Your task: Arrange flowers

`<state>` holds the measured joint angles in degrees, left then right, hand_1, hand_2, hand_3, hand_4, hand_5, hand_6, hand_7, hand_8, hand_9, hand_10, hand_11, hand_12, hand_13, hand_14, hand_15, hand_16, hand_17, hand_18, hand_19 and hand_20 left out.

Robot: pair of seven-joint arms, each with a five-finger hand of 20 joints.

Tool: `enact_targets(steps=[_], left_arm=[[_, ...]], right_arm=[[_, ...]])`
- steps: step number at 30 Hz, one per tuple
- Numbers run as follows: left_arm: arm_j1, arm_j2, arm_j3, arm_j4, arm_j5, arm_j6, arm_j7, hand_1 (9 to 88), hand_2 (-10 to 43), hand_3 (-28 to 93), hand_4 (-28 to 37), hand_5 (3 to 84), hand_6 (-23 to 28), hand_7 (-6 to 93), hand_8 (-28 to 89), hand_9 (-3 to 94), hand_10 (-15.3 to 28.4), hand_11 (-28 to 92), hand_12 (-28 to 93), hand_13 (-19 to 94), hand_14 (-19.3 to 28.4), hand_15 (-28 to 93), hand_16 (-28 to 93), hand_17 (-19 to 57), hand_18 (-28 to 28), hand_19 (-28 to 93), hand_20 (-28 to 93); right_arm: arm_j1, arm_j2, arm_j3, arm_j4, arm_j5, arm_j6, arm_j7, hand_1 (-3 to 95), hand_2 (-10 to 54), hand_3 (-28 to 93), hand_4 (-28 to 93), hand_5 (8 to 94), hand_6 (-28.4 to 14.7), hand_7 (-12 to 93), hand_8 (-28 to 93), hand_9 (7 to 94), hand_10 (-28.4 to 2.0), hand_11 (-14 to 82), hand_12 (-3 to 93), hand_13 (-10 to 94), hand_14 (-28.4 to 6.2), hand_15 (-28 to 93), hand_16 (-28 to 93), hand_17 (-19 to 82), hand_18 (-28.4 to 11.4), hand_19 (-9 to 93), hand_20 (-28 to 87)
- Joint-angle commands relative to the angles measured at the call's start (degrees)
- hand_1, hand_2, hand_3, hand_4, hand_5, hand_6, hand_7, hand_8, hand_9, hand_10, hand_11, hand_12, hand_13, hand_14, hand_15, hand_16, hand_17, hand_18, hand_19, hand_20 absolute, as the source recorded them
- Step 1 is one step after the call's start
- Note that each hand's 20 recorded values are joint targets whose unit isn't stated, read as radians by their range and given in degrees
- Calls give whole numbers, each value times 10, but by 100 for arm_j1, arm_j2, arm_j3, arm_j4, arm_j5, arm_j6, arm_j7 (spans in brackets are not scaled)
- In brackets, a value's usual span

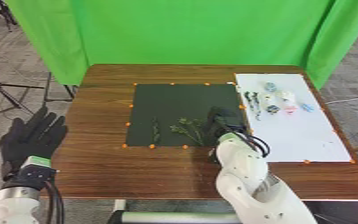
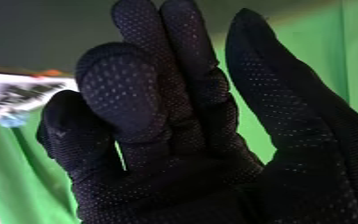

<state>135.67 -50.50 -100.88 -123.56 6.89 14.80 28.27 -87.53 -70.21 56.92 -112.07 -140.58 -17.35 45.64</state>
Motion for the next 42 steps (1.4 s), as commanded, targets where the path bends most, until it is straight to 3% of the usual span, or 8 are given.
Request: enact_targets(steps=[1,6,11,21,31,33,37,42], left_arm=[[156,-33,-83,-42,15,-86,47,269,176,749,-283,404,61,176,-112,360,132,224,94,255,137,372,-102,-32,114,330,84],[50,-68,8,-9,38,-119,-27,269,173,745,-283,404,62,175,-112,360,132,224,95,256,135,371,-102,-32,114,330,84],[54,-62,33,-13,50,-103,-54,269,172,742,-283,404,62,176,-112,360,132,225,95,257,134,371,-102,-31,113,330,83],[-142,-88,127,70,110,-71,-323,270,172,739,-283,404,62,176,-112,360,132,224,94,258,132,371,-103,-32,114,330,84],[-112,-137,108,98,63,-86,-256,268,170,736,-283,404,62,177,-112,360,132,226,94,260,132,372,-102,-31,113,330,84],[-91,-100,112,91,-98,-71,-133,268,170,735,-283,404,62,177,-113,360,132,226,94,261,133,374,-103,-31,113,330,84],[-90,-103,90,101,-72,-104,-122,268,169,735,-283,405,62,177,-113,361,132,226,94,264,133,376,-104,-31,114,331,84],[32,-191,-3,37,-103,-5,-101,267,168,735,-283,405,62,178,-113,361,132,227,95,263,134,376,-104,-31,114,332,84]], right_arm=[[-304,147,136,-230,489,-301,142,428,16,749,-175,664,-49,563,219,814,-196,173,183,863,-82,581,285,569,-227,932,455],[-388,27,108,-324,816,-275,-68,426,111,753,-212,615,-72,614,276,815,-197,160,173,875,-79,565,292,574,-220,932,455],[-311,-161,65,-168,1216,-504,-302,422,123,748,-210,598,-77,633,270,809,-194,159,174,876,-78,557,295,571,-217,932,451],[-329,-417,-208,14,787,-309,-465,424,125,740,-209,585,-71,653,248,799,-188,164,174,870,-76,558,298,562,-211,932,446],[-408,-320,-89,-116,1104,-181,-628,434,129,726,-224,581,-73,652,246,791,-187,164,173,864,-77,560,299,558,-208,932,446],[-439,-270,-25,-213,1380,-181,-604,410,134,738,-209,576,-70,659,241,787,-189,165,173,859,-79,554,296,557,-205,932,434],[-480,-205,157,-353,1392,-243,-487,346,114,755,-169,556,-70,672,226,778,-199,163,171,856,-84,531,286,555,-202,932,399],[-357,-244,449,-375,1491,-497,-416,283,149,754,-165,602,-85,526,134,765,-206,163,175,832,-99,536,286,528,-213,932,407]])
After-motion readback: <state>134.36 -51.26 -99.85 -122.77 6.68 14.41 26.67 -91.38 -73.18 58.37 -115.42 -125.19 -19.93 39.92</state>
